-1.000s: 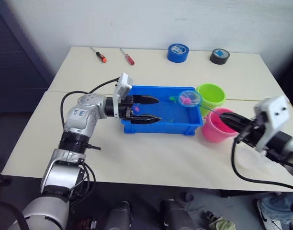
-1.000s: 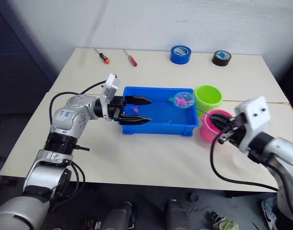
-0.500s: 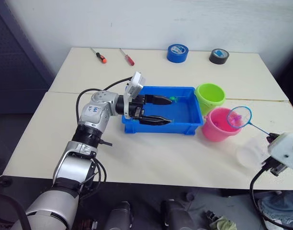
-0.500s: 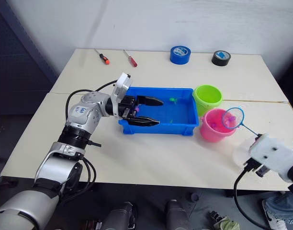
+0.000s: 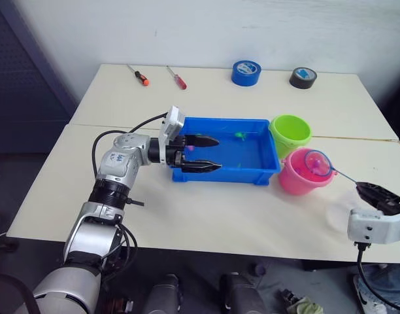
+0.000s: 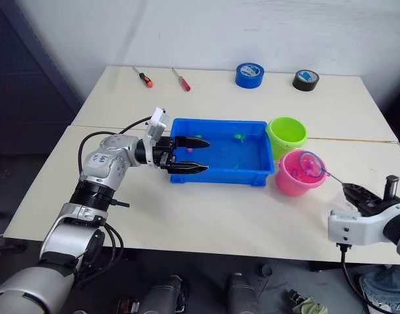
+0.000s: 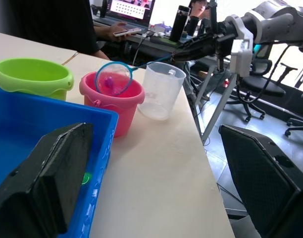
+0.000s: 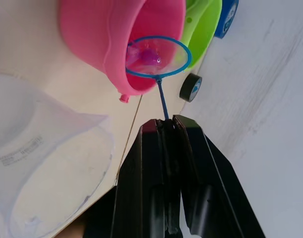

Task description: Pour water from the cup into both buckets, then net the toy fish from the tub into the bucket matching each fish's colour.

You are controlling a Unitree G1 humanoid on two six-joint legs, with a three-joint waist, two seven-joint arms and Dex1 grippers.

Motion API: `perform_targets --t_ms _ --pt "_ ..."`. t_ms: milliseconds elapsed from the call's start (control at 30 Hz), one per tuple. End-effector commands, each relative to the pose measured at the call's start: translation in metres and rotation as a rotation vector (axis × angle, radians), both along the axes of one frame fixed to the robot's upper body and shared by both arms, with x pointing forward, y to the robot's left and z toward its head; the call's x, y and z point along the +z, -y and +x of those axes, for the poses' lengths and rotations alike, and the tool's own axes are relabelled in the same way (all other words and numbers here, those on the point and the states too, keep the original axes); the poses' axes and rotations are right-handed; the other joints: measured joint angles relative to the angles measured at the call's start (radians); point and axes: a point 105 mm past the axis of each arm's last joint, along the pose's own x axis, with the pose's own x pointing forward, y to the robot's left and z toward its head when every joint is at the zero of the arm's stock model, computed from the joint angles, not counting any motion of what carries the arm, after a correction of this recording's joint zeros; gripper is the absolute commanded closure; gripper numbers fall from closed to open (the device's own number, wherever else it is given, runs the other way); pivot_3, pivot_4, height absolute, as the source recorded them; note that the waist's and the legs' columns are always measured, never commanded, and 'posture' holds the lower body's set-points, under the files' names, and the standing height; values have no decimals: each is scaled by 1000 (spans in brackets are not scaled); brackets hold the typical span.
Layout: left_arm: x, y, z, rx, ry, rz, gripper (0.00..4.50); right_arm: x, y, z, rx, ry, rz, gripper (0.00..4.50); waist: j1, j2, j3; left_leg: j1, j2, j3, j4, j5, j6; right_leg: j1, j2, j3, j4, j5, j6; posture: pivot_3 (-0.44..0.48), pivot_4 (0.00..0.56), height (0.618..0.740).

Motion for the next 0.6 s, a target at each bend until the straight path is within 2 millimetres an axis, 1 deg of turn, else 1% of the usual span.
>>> perform_targets --t_ms 33,100,167,267,367,433,500,600 --pt "3 2 -8 -10 42 4 29 13 2 3 18 93 -37 4500 -5 0 0 0 0 1 0 0 0 0 0 0 0 0 0 0 150 740" --pt "-2 3 -12 -13 45 23 29 13 0 3 33 101 -60 4500 -5 0 0 1 0 1 0 1 -3 0 0 1 0 0 0 0 150 740" --pt "-5 4 -15 -14 46 29 29 6 -2 2 44 84 -67 4500 -5 0 0 1 1 1 0 3 -5 0 1 1 1 0 0 0 150 740" --pt "-3 4 -15 -7 43 23 29 -4 -8 1 78 58 -72 4500 -3 0 0 1 1 1 0 3 -5 0 1 3 1 0 0 0 150 740" --pt "0 3 -13 -2 47 23 29 0 -3 3 66 78 -85 4500 -3 0 0 1 0 1 0 3 -5 0 1 3 1 0 0 0 150 740" --pt "3 2 -11 0 53 25 29 11 5 5 51 110 -113 4500 -4 0 0 1 0 1 0 3 -5 0 1 3 1 0 0 0 150 740" --pt "6 1 -8 4 56 21 29 8 7 5 85 63 -158 4500 -3 0 0 1 0 2 0 3 -4 0 1 3 1 0 0 0 150 740" --pt "7 2 -6 5 63 16 29 -1 2 1 151 -10 -196 4500 -4 0 0 2 1 2 0 3 -4 0 2 3 1 0 0 0 150 740"
